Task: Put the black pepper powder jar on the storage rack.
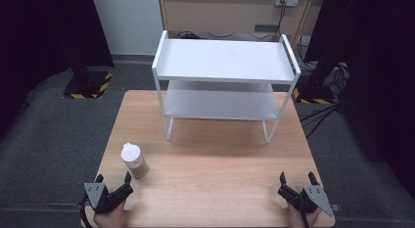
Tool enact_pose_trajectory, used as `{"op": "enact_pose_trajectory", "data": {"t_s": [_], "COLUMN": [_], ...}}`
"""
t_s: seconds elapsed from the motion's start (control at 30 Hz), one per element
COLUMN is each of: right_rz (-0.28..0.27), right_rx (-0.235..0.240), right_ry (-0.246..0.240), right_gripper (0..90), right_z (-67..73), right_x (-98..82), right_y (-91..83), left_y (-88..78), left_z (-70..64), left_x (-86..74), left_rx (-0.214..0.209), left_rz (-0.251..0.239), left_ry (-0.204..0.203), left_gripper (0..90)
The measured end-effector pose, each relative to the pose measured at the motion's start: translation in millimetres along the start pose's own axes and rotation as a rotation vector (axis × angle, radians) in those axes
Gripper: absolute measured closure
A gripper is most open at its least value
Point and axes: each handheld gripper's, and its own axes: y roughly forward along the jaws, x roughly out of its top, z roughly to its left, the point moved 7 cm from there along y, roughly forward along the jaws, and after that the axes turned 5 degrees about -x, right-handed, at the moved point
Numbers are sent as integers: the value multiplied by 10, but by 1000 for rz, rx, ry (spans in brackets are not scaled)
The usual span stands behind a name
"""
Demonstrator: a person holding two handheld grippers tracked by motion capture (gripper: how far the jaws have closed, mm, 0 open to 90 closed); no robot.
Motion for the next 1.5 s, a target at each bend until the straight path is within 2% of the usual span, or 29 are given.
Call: {"op": "enact_pose_trajectory", "data": {"t_s": [0.37,0.43,0.53,0.63,0.67,0.73,0.77,0.83,0.97,1.3,1.5], "right_rz": [-7,-11,-13,-16,-17,-18,-18,-18,-18,-16,-10], "right_rx": [4,5,7,11,13,16,17,20,22,23,26], "right_ry": [-12,-9,-9,-11,-11,-10,-11,-11,-10,-9,-12], "right_gripper": [16,16,16,16,16,16,16,16,16,18,19], "right_z": [6,2,-2,-3,-4,-7,-9,-10,-12,-14,-14], "right_x": [-7,-10,-11,-13,-14,-14,-15,-15,-14,-13,-7], "right_y": [1,1,1,1,1,1,1,1,2,5,12], "left_y": [-4,-19,-68,-133,-128,-124,-99,-58,66,341,447], "left_z": [-11,-31,-97,-235,-304,-317,-370,-408,-472,-520,-501], "left_x": [3,8,-7,-53,-60,-56,-41,-1,90,217,276], "left_rx": [-9,-8,-10,-15,-23,-28,-32,-43,-43,-43,-38], "left_rz": [-3,-10,-22,-17,2,8,15,17,12,22,22], "left_ry": [11,27,3,17,36,41,60,59,85,96,85], "left_gripper": [21,22,22,27,28,25,26,26,34,48,96]}}
